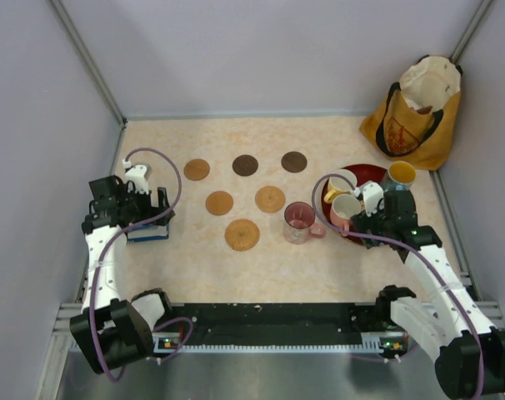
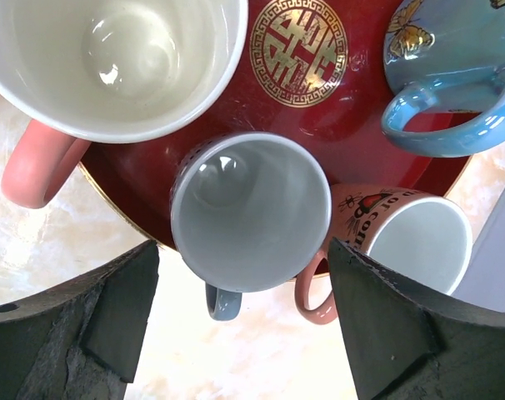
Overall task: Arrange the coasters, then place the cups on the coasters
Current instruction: Pick up the cup from the tray.
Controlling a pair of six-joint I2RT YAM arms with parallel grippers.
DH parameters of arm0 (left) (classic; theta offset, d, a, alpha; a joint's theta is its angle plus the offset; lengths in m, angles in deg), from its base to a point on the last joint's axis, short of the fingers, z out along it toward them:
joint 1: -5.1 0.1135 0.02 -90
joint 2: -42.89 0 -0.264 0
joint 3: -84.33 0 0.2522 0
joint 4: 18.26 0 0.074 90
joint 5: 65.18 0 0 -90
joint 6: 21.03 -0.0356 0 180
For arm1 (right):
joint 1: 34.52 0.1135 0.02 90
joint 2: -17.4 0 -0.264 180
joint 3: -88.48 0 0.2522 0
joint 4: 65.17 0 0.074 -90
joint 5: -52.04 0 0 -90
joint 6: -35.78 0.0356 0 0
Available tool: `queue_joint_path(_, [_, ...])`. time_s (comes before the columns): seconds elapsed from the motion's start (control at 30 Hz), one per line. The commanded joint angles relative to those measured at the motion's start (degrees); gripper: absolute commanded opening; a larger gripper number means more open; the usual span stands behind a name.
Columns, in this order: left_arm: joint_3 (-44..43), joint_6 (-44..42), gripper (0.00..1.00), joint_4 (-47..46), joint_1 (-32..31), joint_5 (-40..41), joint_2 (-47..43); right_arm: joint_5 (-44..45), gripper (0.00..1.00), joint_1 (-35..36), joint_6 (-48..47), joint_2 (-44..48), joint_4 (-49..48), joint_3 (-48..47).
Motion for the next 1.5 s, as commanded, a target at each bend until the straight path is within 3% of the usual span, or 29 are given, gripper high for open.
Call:
queue_joint_path(0.0, [0.1, -0.6, 0.96, -1.2, 0.4, -0.9, 0.0, 0.2, 0.80, -0.6, -1.6, -0.4, 0.4, 1.3])
queue_joint_path(0.3, [0.2, -0.6, 0.96, -1.2, 0.4, -0.8, -0.2, -4.4, 0.74, -3.3, -3.2, -2.7, 0.3, 2.5])
queue_joint_path(0.7, [0.2, -0.6, 0.96, -1.3, 0.5, -0.8, -0.2, -7.6, 0.44, -4.5, -4.1, -6.1, -4.4, 5.4])
queue_joint_path(0.77, [0.2, -0.7, 0.96, -1.2, 0.5, -0.8, -0.1, -8.0, 0.36, -4.8, -4.1, -6.9, -5.3, 6.0])
queue_joint_path(0.93, [0.2, -0.7, 0.96, -1.2, 0.5, -0.8, 0.0, -9.0, 0.00, -5.7, -4.6, -5.7, -5.7, 6.3])
queue_joint_path(1.13, [0.2, -0.6, 0.96, -1.2, 0.6, -0.8, -0.1, -5.6, 0.00, -5.8, -5.7, 0.6, -3.4, 3.8])
queue_joint_path(1.47, [0.2, -0.7, 0.96, -1.2, 0.6, -1.0, -0.2, -3.6, 0.00, -5.9, -5.0, 6.1, 9.8, -13.7])
